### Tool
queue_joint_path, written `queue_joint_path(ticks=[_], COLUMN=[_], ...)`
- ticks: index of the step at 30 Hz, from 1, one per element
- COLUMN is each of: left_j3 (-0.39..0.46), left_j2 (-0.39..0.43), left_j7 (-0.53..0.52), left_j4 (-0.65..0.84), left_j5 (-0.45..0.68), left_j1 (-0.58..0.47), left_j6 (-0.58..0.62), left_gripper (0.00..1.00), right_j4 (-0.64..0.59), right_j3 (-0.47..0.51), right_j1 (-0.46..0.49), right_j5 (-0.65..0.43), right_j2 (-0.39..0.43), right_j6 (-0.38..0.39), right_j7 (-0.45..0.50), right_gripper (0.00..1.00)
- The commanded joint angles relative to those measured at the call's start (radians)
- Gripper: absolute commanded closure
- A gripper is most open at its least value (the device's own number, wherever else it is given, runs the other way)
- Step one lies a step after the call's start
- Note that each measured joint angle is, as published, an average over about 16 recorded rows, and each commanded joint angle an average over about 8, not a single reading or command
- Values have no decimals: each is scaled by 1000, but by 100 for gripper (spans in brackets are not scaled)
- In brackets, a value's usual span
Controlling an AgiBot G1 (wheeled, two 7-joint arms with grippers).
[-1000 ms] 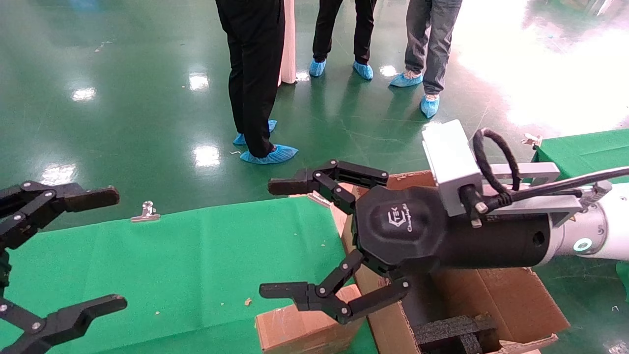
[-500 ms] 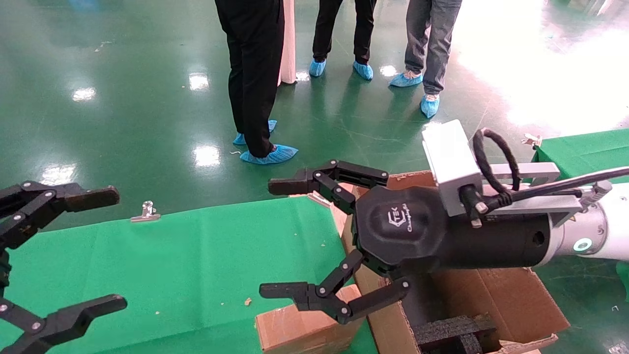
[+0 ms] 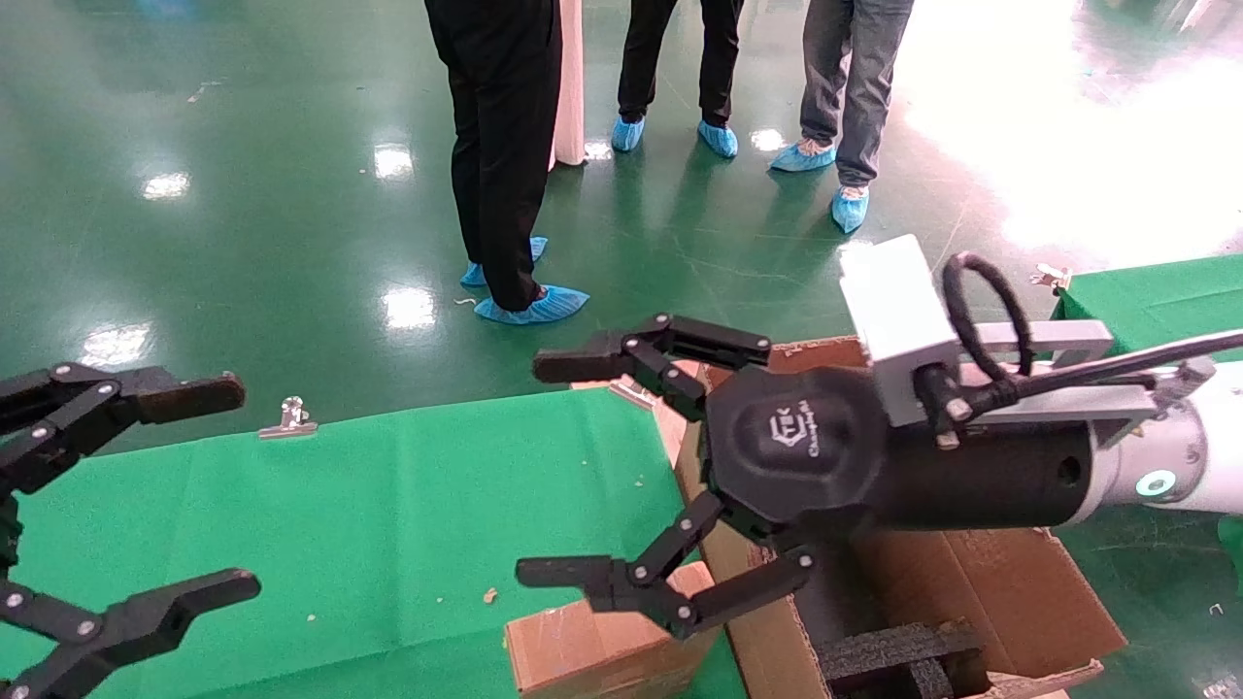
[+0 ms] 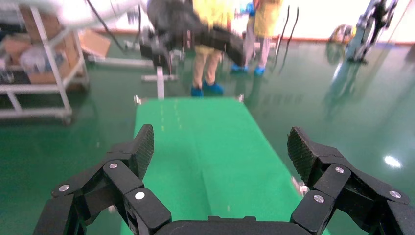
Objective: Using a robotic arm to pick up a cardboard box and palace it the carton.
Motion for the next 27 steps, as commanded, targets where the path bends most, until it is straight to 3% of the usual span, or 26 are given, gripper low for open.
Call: queue_joint_path(ticks=[1, 14, 27], left_j3=[0, 0, 0], left_j2=[0, 0, 0], left_j7=[0, 0, 0], left_j4=[0, 0, 0], left_j5=[0, 0, 0], left_j1=[0, 0, 0], left_j6=[0, 0, 0], left_gripper=[100, 100, 100], right_j4=[1, -51, -149], right_j3=[-6, -248, -564], right_j1=[9, 240, 422], right_j5=[-17, -294, -432], right_j2=[4, -56, -157], right_j6=[-4, -73, -75], right_j7=[2, 47, 42], right_gripper=[0, 0, 0])
